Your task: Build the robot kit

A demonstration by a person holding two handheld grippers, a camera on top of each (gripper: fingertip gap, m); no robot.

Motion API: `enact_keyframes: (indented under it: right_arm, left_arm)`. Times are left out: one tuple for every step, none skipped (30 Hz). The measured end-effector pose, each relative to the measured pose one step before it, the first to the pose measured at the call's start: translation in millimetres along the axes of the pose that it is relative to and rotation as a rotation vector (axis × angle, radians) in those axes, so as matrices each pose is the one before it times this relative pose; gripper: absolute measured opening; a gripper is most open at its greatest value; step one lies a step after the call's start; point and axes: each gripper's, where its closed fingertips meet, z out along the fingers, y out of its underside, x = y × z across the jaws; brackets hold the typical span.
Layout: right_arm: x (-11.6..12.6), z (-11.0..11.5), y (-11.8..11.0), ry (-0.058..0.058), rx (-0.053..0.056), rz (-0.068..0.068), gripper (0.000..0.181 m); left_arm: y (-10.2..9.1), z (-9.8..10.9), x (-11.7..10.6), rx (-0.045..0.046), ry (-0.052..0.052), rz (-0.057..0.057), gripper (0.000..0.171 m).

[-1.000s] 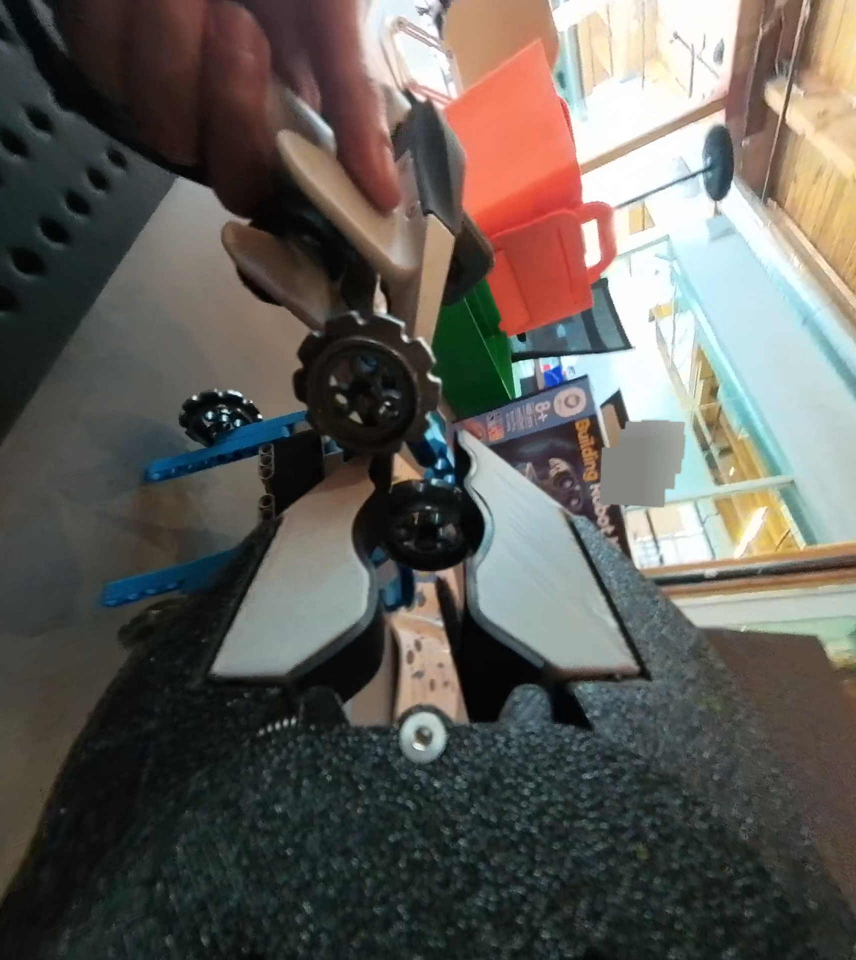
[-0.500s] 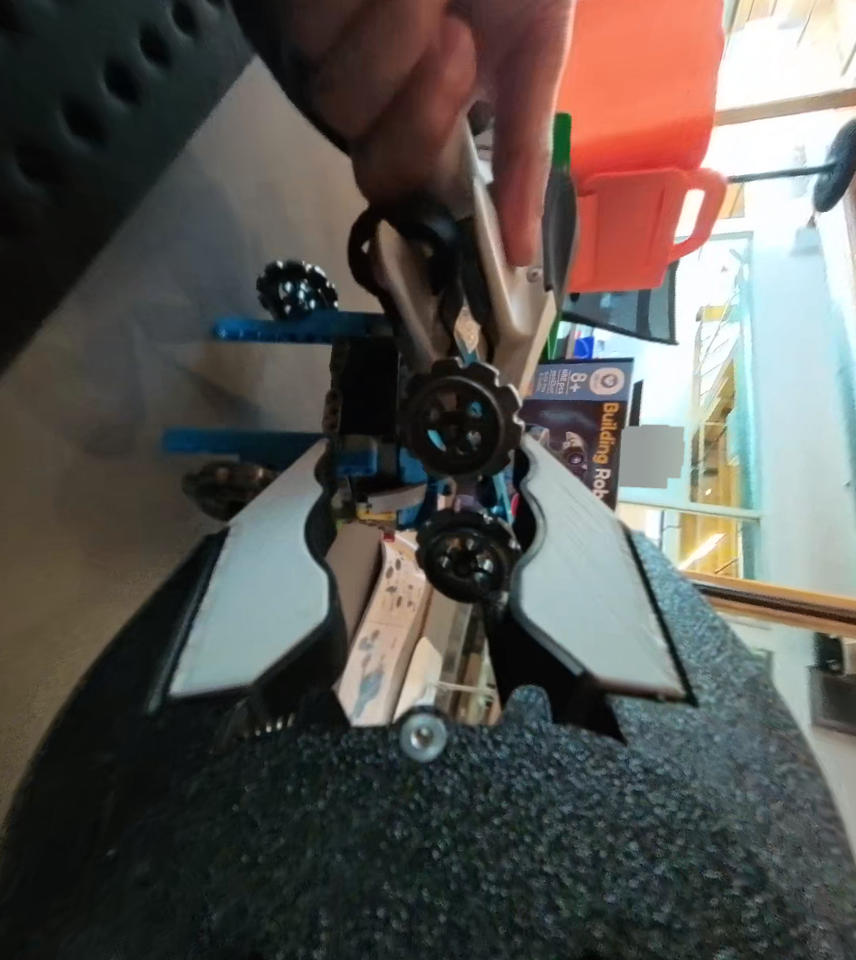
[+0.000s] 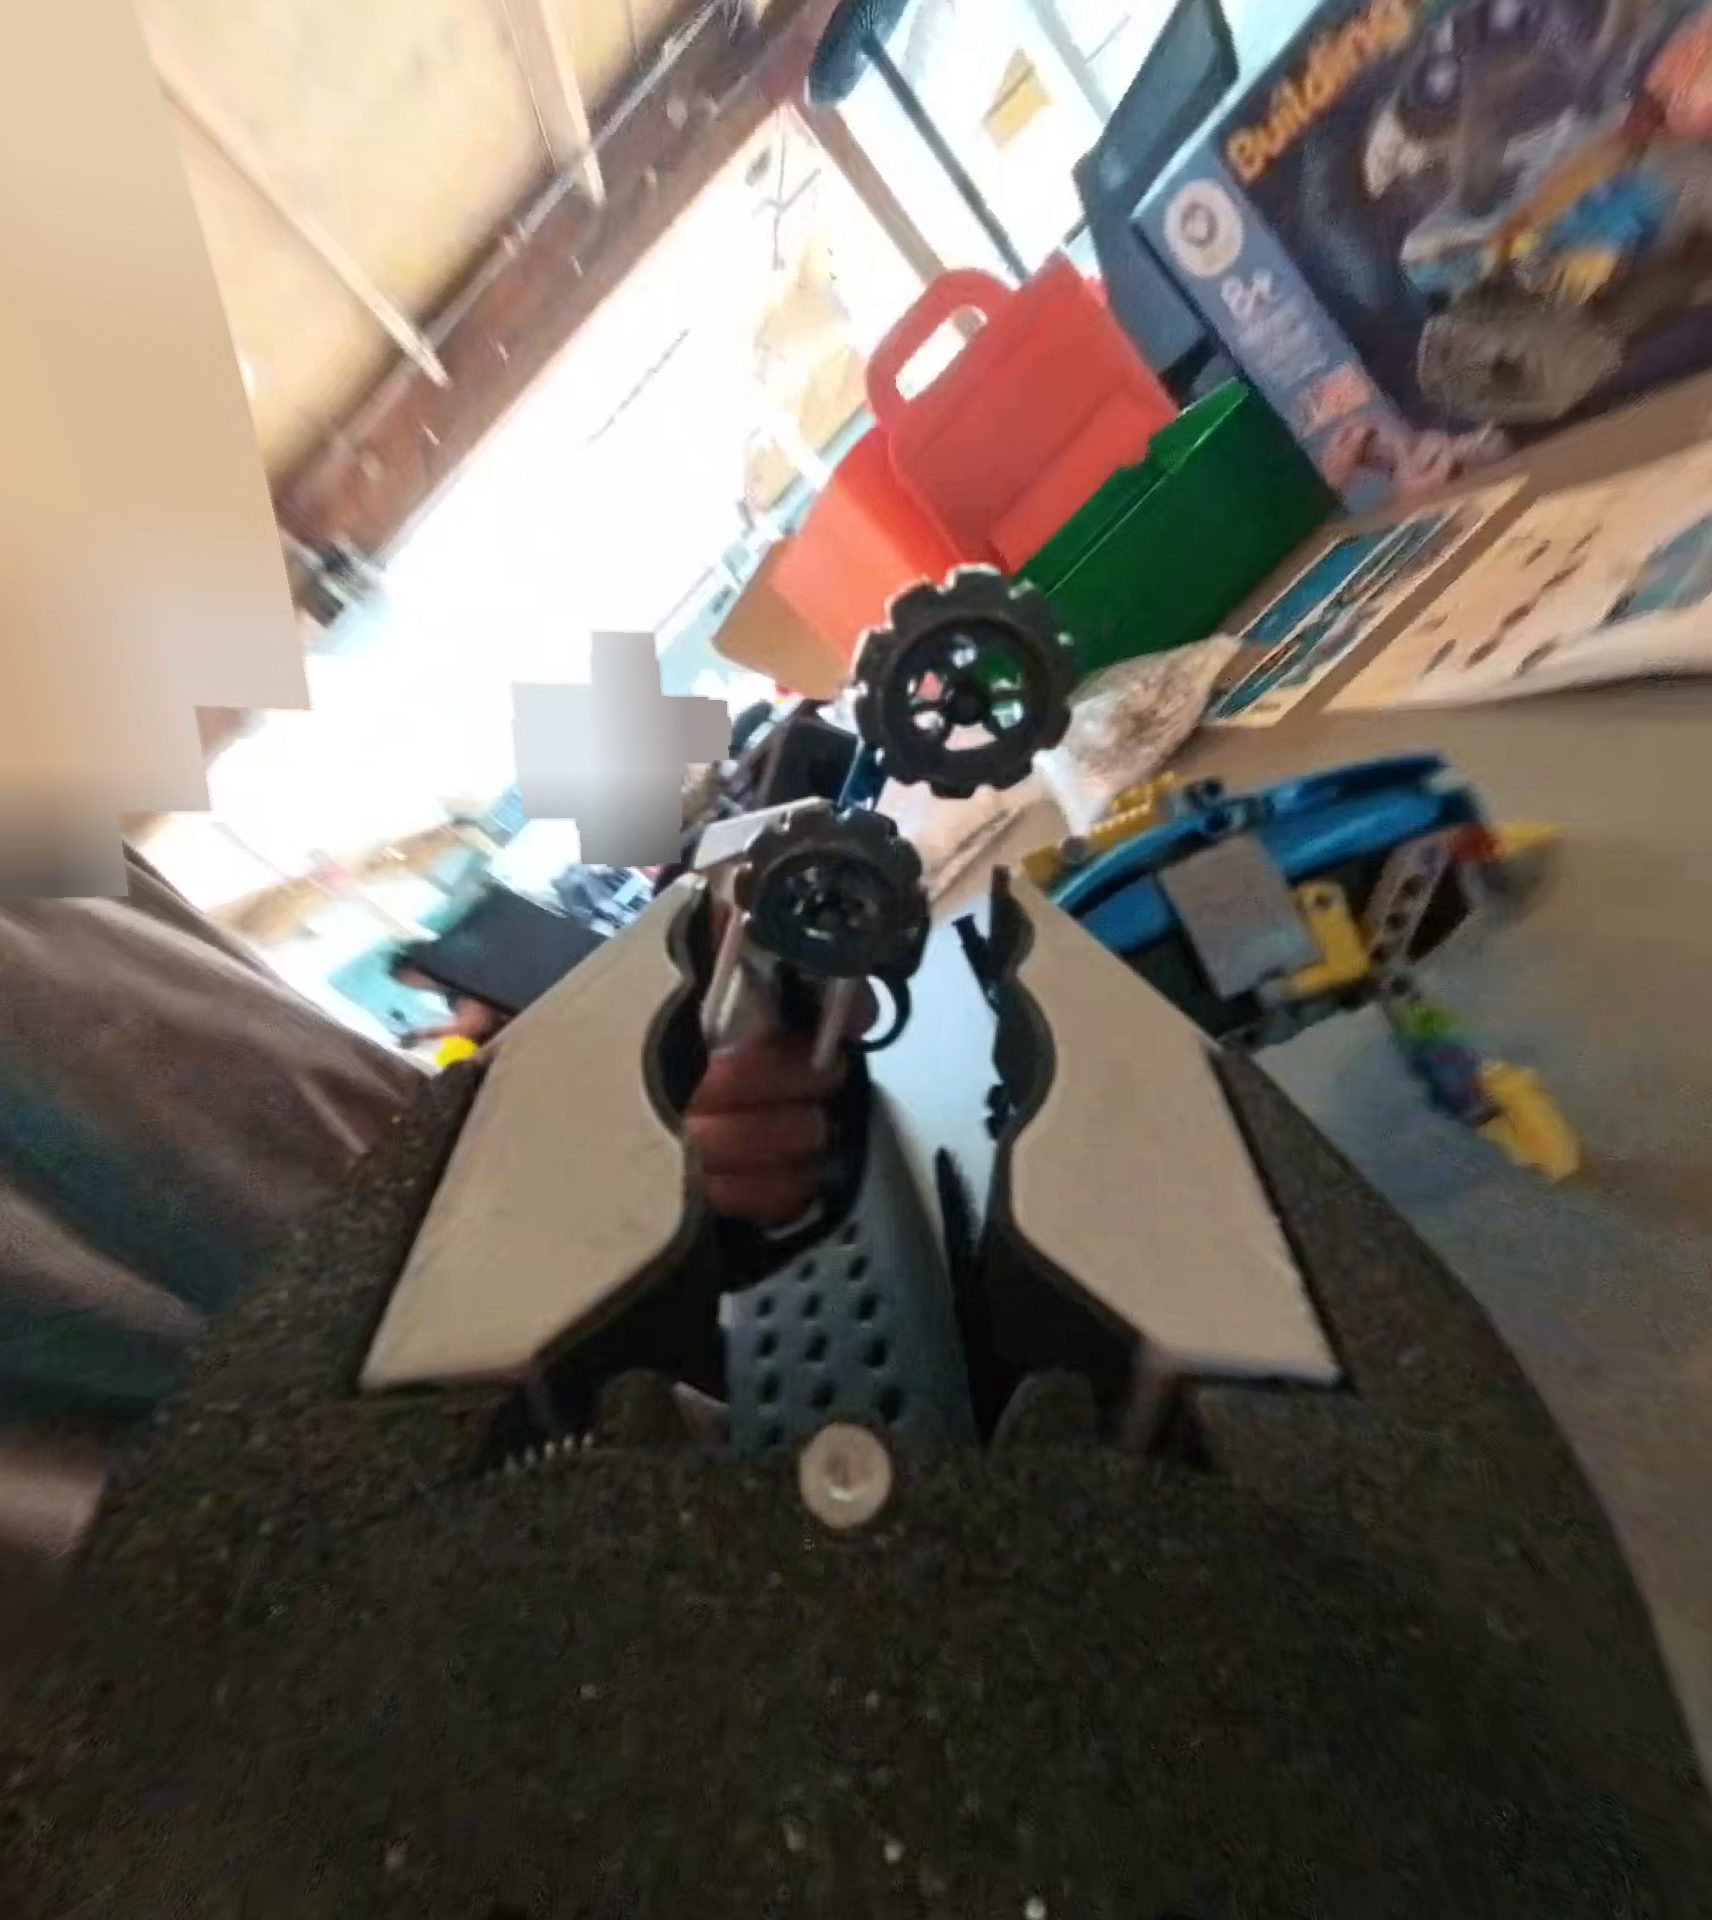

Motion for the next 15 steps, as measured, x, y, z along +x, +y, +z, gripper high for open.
enact_keyframes:
  right_arm:
    - [1.67,2.78,4.21,0.0011,-0.0089,0.0541,0.053]
    - [0.18,3.18,4.21,0.0053,-0.0203,0.011,0.055]
    - [0.45,2.75,2.31,0.0104,-0.0154,0.0015,0.053]
    - [-0.88,1.78,-0.66,-0.0033,-0.0013,0.0097,0.051]
    - [-2.5,0.39,-3.73,-0.0231,0.0193,0.0236,0.047]
    - [-0.04,-0.51,-3.18,-0.0197,0.018,0.0399,0.041]
    - [1.56,-0.75,-1.19,-0.0185,0.0094,0.046,0.032]
    - [2.53,-0.39,0.42,-0.0157,0.0061,0.0525,0.03]
    - [1.75,-0.38,1.1,-0.0198,0.0061,0.0481,0.031]
    - [-0.45,-0.3,0.36,-0.0329,0.0128,0.0442,0.031]
    - [-0.85,-0.47,-0.69,-0.0335,0.0243,0.0491,0.027]
    - [0.9,-0.31,-0.71,-0.0222,0.0243,0.0534,0.026]
    - [1.09,-0.76,-2.21,-0.02,0.031,0.0511,0.026]
    - [0.8,-0.45,-0.06,-0.0125,0.0125,0.0302,0.024]
    - [0.73,0.15,2.51,0.0003,-0.0083,-0.0065,0.019]
  left_arm:
    - [3.09,2.02,-2.04,-0.00036,0.0006,-0.0125,0.006]
    - [2.93,1.86,-2.15,-0.00212,-0.0001,-0.01,0.006]
    - [3.66,1.83,-1.71,-0.00883,0.0017,-0.0079,0.006]
    - [3.98,1.75,-2.0,-0.01225,-0.003,-0.0038,0.006]
    - [3.02,1.31,-0.41,-0.00722,0.0019,-0.0002,0.006]
    - [1.6,0.44,1.19,-0.00333,0.0054,0.0017,0.006]
    - [1.15,-0.03,0.32,-0.00456,-0.0071,0.0099,0.006]
    - [1.46,-0.24,-1.09,-0.00972,-0.0198,0.0192,0.006]
    - [1.37,-0.78,-1.03,-0.01266,-0.0183,0.0216,0.006]
    - [0.71,-0.88,0.17,-0.00769,-0.0111,0.0191,0.006]
    - [1.12,-0.3,0.51,-0.00509,-0.0085,0.0156,0.006]
    - [2.11,0.37,0.65,-0.00779,-0.0082,0.0124,0.006]
    - [2.08,0.5,0.23,-0.00712,-0.01,0.0091,0.006]
    - [2.34,0.62,-1.11,-0.00912,-0.0178,0.0072,0.006]
    - [2.32,0.23,-1.52,-0.0117,-0.0188,0.0062,0.006]
